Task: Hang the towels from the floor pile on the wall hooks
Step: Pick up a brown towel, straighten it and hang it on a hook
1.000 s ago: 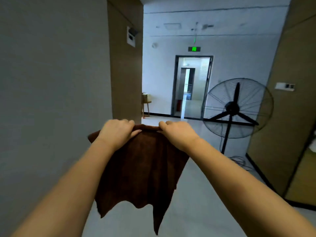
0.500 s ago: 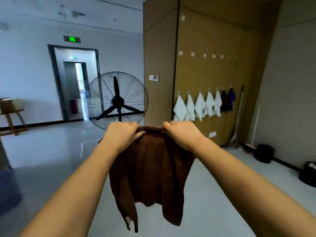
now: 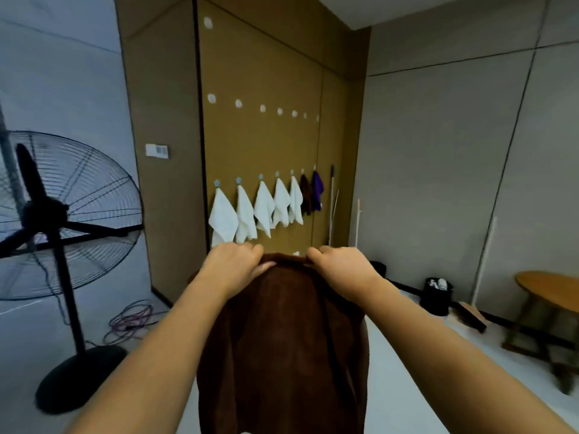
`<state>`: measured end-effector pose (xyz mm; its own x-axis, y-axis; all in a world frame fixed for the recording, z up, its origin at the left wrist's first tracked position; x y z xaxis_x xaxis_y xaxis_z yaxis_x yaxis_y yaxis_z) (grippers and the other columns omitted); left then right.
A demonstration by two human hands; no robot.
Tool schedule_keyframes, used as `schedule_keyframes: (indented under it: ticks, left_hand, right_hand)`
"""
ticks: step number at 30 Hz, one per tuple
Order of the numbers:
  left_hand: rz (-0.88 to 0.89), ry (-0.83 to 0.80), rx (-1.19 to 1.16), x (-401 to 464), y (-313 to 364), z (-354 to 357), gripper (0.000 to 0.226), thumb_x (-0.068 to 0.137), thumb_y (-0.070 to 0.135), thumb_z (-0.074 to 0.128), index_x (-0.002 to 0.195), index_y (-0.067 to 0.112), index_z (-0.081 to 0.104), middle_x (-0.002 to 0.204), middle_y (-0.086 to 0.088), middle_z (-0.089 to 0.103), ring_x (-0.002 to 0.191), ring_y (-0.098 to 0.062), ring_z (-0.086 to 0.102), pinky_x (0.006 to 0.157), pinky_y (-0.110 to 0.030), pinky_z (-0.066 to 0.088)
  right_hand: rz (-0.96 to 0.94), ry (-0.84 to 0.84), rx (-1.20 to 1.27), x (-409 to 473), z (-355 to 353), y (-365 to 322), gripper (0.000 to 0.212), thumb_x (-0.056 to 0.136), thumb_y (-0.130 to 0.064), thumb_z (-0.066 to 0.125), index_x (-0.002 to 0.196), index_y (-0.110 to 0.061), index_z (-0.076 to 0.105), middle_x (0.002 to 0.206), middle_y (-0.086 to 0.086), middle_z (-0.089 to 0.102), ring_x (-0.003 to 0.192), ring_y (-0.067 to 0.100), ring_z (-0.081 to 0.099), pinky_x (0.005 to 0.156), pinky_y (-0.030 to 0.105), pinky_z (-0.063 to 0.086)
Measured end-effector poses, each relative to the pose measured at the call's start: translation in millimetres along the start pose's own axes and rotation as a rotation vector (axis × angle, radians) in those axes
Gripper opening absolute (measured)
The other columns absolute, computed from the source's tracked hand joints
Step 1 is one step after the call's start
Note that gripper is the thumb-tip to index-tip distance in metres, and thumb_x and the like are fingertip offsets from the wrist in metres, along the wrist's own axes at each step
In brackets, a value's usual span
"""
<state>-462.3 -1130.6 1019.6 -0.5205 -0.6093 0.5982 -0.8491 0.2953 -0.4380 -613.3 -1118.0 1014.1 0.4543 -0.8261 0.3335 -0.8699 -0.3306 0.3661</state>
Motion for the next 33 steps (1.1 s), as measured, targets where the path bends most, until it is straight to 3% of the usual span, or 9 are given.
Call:
schedule_keyframes:
  ticks: [2, 3, 6, 14, 22, 27, 30, 33]
  left_hand:
    - [0.012, 0.076, -0.022, 38, -11, 22, 0.041, 0.081, 0.050, 0.063, 0.067, 0.012, 0.058, 0.059, -0.002, 0.061, 0.047, -0.021, 0.059, 0.038, -0.026, 0.042]
    - [0.004, 0.036, -0.026, 55, -16, 36, 0.040, 0.082, 0.051, 0.062, 0.072, 0.012, 0.058, 0.063, -0.002, 0.062, 0.051, -0.021, 0.061, 0.041, -0.025, 0.042]
    - [-0.042, -0.010, -0.019, 102, -28, 75, 0.048, 0.095, 0.057, 0.029, 0.100, 0.016, 0.053, 0.097, -0.001, 0.064, 0.087, -0.021, 0.063, 0.062, -0.029, 0.039]
    - [0.026, 0.019, -0.031, 195, -29, 149, 0.049, 0.096, 0.055, 0.026, 0.106, 0.016, 0.054, 0.103, 0.000, 0.063, 0.094, -0.020, 0.062, 0.067, -0.028, 0.038]
    - [-0.092, 0.155, -0.107, 281, -45, 244, 0.043, 0.093, 0.050, 0.044, 0.085, 0.011, 0.061, 0.077, -0.006, 0.065, 0.070, -0.028, 0.064, 0.057, -0.029, 0.040]
    - [-0.208, 0.241, -0.084, 351, -63, 291, 0.041, 0.077, 0.043, 0.071, 0.059, 0.011, 0.054, 0.048, -0.003, 0.054, 0.039, -0.025, 0.054, 0.039, -0.023, 0.034]
    - [-0.264, 0.292, -0.037, 380, -75, 307, 0.041, 0.067, 0.042, 0.079, 0.053, 0.013, 0.053, 0.042, 0.001, 0.050, 0.033, -0.020, 0.050, 0.037, -0.019, 0.027]
    - [-0.286, 0.328, -0.021, 401, -95, 329, 0.042, 0.071, 0.044, 0.075, 0.055, 0.011, 0.053, 0.043, -0.001, 0.050, 0.033, -0.022, 0.049, 0.038, -0.020, 0.026]
  right_hand:
    - [0.032, -0.005, 0.002, 32, 13, 25, 0.023, 0.097, -0.020, 0.044, 0.119, -0.015, 0.041, 0.097, 0.006, 0.056, 0.083, 0.026, 0.059, 0.064, 0.035, 0.046]
    - [0.039, 0.001, 0.014, 46, 17, 35, 0.024, 0.097, -0.021, 0.044, 0.120, -0.015, 0.041, 0.097, 0.006, 0.056, 0.083, 0.026, 0.059, 0.066, 0.035, 0.047]
    - [0.064, 0.017, 0.042, 83, 32, 64, 0.022, 0.097, -0.024, 0.045, 0.118, -0.016, 0.043, 0.095, 0.004, 0.056, 0.082, 0.024, 0.059, 0.068, 0.034, 0.049]
    - [0.091, 0.023, 0.025, 165, 94, 138, 0.024, 0.097, -0.024, 0.047, 0.119, -0.018, 0.042, 0.098, 0.004, 0.057, 0.082, 0.023, 0.060, 0.068, 0.032, 0.051]
    - [-0.035, 0.072, -0.047, 278, 164, 210, 0.022, 0.098, -0.022, 0.042, 0.119, -0.015, 0.041, 0.097, 0.006, 0.057, 0.078, 0.024, 0.059, 0.060, 0.032, 0.045]
    - [-0.079, 0.131, -0.066, 357, 183, 270, 0.022, 0.097, -0.019, 0.044, 0.119, -0.016, 0.041, 0.094, 0.004, 0.055, 0.073, 0.021, 0.058, 0.058, 0.031, 0.048]
    - [-0.099, 0.179, -0.052, 399, 195, 293, 0.024, 0.097, -0.017, 0.043, 0.121, -0.016, 0.041, 0.097, 0.004, 0.055, 0.078, 0.023, 0.059, 0.057, 0.032, 0.045]
    - [-0.155, 0.241, -0.069, 438, 207, 301, 0.025, 0.097, -0.017, 0.040, 0.122, -0.015, 0.040, 0.102, 0.004, 0.055, 0.084, 0.024, 0.059, 0.055, 0.031, 0.036]
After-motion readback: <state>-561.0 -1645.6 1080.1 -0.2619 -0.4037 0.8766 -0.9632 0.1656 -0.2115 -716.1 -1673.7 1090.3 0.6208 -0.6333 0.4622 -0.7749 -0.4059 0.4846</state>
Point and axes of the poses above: each hand's wrist, its own x-axis towards the middle knuckle, its own z-axis out of the palm, y = z × x, the point moved 6 cm from there along x, towards the middle knuckle
